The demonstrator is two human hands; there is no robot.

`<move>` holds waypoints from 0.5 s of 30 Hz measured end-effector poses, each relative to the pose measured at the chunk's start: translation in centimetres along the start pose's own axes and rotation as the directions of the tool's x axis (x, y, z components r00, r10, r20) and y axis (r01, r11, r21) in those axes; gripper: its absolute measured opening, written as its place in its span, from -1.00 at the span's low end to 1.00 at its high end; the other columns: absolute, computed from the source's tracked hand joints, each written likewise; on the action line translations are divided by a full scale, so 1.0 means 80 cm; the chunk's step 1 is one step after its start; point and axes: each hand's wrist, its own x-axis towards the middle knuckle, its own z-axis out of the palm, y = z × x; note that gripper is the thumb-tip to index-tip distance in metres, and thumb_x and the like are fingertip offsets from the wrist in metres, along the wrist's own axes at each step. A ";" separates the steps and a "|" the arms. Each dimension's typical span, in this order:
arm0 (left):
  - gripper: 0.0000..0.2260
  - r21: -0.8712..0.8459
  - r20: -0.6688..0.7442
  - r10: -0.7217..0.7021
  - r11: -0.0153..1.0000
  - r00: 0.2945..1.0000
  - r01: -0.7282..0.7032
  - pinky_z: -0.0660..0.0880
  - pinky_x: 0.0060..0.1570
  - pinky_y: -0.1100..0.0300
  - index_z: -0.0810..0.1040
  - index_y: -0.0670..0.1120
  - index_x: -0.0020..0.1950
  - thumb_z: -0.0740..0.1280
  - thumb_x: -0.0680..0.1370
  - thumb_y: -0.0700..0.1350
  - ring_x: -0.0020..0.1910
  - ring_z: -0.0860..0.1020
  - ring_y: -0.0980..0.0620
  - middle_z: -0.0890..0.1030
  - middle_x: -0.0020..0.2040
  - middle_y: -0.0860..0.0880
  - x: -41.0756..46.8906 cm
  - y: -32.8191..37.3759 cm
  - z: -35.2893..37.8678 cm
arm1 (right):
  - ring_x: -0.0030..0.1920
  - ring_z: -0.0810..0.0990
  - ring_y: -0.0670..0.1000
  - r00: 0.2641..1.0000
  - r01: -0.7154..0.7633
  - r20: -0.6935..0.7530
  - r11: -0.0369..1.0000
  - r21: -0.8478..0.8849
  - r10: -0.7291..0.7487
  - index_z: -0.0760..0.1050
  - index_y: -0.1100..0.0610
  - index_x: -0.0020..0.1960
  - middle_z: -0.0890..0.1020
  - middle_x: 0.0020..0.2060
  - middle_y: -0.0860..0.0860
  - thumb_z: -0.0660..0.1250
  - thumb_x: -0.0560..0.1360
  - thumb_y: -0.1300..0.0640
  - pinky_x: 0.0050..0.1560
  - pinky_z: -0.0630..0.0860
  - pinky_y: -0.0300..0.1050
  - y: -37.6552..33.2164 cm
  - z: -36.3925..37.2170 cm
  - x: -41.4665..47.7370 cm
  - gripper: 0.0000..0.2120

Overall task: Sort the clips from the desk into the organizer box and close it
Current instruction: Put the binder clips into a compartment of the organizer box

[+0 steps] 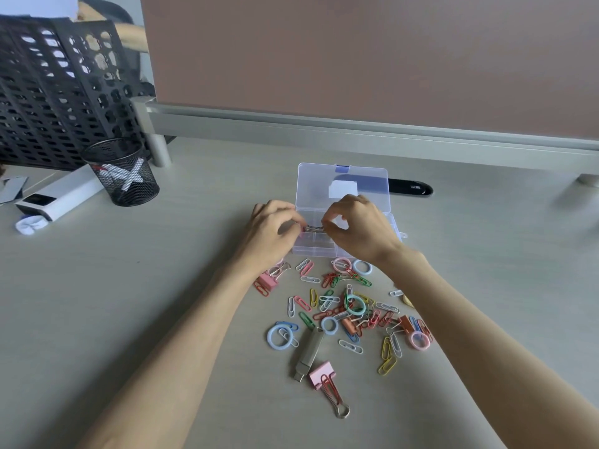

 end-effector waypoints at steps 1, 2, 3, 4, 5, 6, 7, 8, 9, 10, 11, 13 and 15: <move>-0.82 0.005 -0.001 -0.004 1.000 1.000 0.004 0.17 0.13 0.33 0.63 0.05 -0.18 0.24 0.49 -0.12 0.19 0.36 0.02 0.52 0.16 0.05 0.000 0.000 0.000 | 0.01 0.49 0.12 1.000 0.006 0.002 1.000 0.014 -0.006 0.61 0.01 -0.09 0.59 -0.08 0.04 0.28 0.48 0.12 -0.04 0.46 -0.01 0.002 0.000 -0.002 -0.87; -0.81 0.011 -0.004 -0.010 1.000 1.000 0.010 0.17 0.13 0.33 0.64 0.05 -0.19 0.24 0.49 -0.12 0.19 0.36 0.03 0.53 0.16 0.05 0.001 0.000 -0.001 | 0.02 0.49 0.11 1.000 0.015 0.006 1.000 0.023 -0.015 0.62 0.01 -0.09 0.60 -0.06 0.04 0.27 0.48 0.12 -0.02 0.48 0.01 0.002 -0.001 -0.004 -0.86; -0.81 0.016 -0.006 -0.014 1.000 1.000 0.014 0.17 0.13 0.33 0.64 0.04 -0.19 0.24 0.49 -0.13 0.19 0.36 0.03 0.53 0.16 0.05 0.001 0.001 -0.001 | 0.03 0.48 0.11 1.000 0.026 0.009 0.999 0.024 -0.026 0.63 0.01 -0.08 0.60 -0.04 0.03 0.27 0.48 0.12 -0.01 0.48 0.02 0.003 -0.002 -0.005 -0.85; -0.81 0.018 -0.008 -0.017 1.000 1.000 0.018 0.18 0.14 0.32 0.65 0.03 -0.19 0.25 0.50 -0.14 0.19 0.36 0.04 0.52 0.16 0.06 0.001 0.001 -0.002 | 0.04 0.47 0.11 0.999 0.038 0.008 0.999 0.016 -0.038 0.64 0.01 -0.08 0.61 -0.02 0.02 0.27 0.48 0.12 0.00 0.48 0.03 0.003 -0.004 -0.006 -0.84; -0.81 0.022 -0.012 -0.016 1.000 1.000 0.016 0.18 0.15 0.31 0.65 0.03 -0.18 0.26 0.50 -0.15 0.19 0.36 0.05 0.52 0.15 0.06 0.000 0.001 -0.002 | 0.04 0.47 0.11 0.999 0.054 0.004 0.999 0.002 -0.054 0.64 0.00 -0.07 0.62 0.00 0.00 0.27 0.48 0.12 0.00 0.48 0.03 0.003 -0.006 -0.007 -0.83; -0.82 0.027 -0.016 -0.013 1.000 1.000 0.014 0.19 0.15 0.30 0.65 0.02 -0.18 0.26 0.50 -0.15 0.19 0.36 0.05 0.53 0.15 0.06 0.000 0.001 -0.002 | 0.04 0.46 0.10 0.997 0.072 0.002 0.997 -0.013 -0.072 0.65 0.00 -0.07 0.62 0.00 -0.02 0.28 0.47 0.12 0.00 0.47 0.02 0.004 -0.009 -0.009 -0.83; -0.82 0.034 -0.018 -0.010 0.999 1.000 0.011 0.20 0.15 0.29 0.65 0.01 -0.17 0.26 0.50 -0.15 0.19 0.36 0.05 0.53 0.15 0.06 0.000 0.002 -0.002 | 0.04 0.45 0.09 0.996 0.094 0.003 0.995 -0.026 -0.094 0.66 -0.01 -0.07 0.62 0.00 -0.04 0.29 0.47 0.12 0.00 0.47 0.02 0.005 -0.012 -0.011 -0.83; -0.83 0.040 -0.017 -0.009 0.999 1.000 0.010 0.20 0.15 0.28 0.65 0.01 -0.16 0.26 0.50 -0.15 0.19 0.36 0.05 0.53 0.15 0.06 0.001 0.001 -0.002 | 0.03 0.45 0.09 0.993 0.116 0.006 0.993 -0.036 -0.116 0.66 -0.01 -0.06 0.63 0.01 -0.05 0.29 0.46 0.11 0.00 0.46 0.02 0.006 -0.014 -0.012 -0.82; -0.83 0.045 -0.015 -0.009 0.999 1.000 0.009 0.21 0.15 0.28 0.64 0.00 -0.15 0.26 0.50 -0.14 0.19 0.36 0.05 0.53 0.15 0.06 0.001 0.001 -0.002 | 0.03 0.45 0.08 0.991 0.133 0.011 0.990 -0.047 -0.132 0.66 -0.02 -0.05 0.63 0.01 -0.06 0.29 0.45 0.11 0.01 0.45 0.01 0.008 -0.016 -0.013 -0.82; -0.84 0.046 -0.014 -0.010 0.999 1.000 0.010 0.20 0.15 0.28 0.64 0.00 -0.16 0.26 0.50 -0.14 0.19 0.36 0.06 0.53 0.14 0.07 0.001 0.000 -0.001 | 0.04 0.45 0.08 0.990 0.141 0.016 0.988 -0.058 -0.140 0.65 -0.03 -0.03 0.63 0.02 -0.06 0.29 0.44 0.10 0.01 0.44 0.00 0.009 -0.018 -0.014 -0.81; -0.84 0.042 -0.018 -0.009 0.999 1.000 0.010 0.20 0.14 0.29 0.64 0.00 -0.17 0.26 0.50 -0.14 0.18 0.36 0.06 0.53 0.14 0.07 0.001 0.000 -0.001 | 0.04 0.45 0.07 0.990 0.144 0.019 0.987 -0.069 -0.143 0.65 -0.04 -0.01 0.62 0.03 -0.06 0.29 0.45 0.10 0.01 0.41 -0.02 0.009 -0.018 -0.015 -0.80; -0.84 0.034 -0.031 -0.013 0.999 0.999 0.014 0.19 0.10 0.31 0.63 -0.02 -0.19 0.26 0.49 -0.14 0.16 0.36 0.07 0.53 0.12 0.08 0.001 -0.001 0.000 | 0.05 0.46 0.06 0.989 0.145 0.014 0.986 -0.078 -0.144 0.65 -0.04 0.00 0.62 0.04 -0.06 0.28 0.45 0.11 0.01 0.38 -0.04 0.008 -0.017 -0.015 -0.79; -0.83 0.021 -0.034 -0.027 0.999 0.999 0.027 0.19 0.07 0.32 0.63 -0.05 -0.20 0.26 0.50 -0.15 0.13 0.37 0.08 0.54 0.09 0.08 0.001 0.000 0.000 | 0.05 0.46 0.07 0.990 0.143 0.018 0.986 -0.084 -0.142 0.65 -0.03 0.00 0.62 0.03 -0.04 0.28 0.46 0.13 0.01 0.40 -0.03 0.007 -0.015 -0.015 -0.79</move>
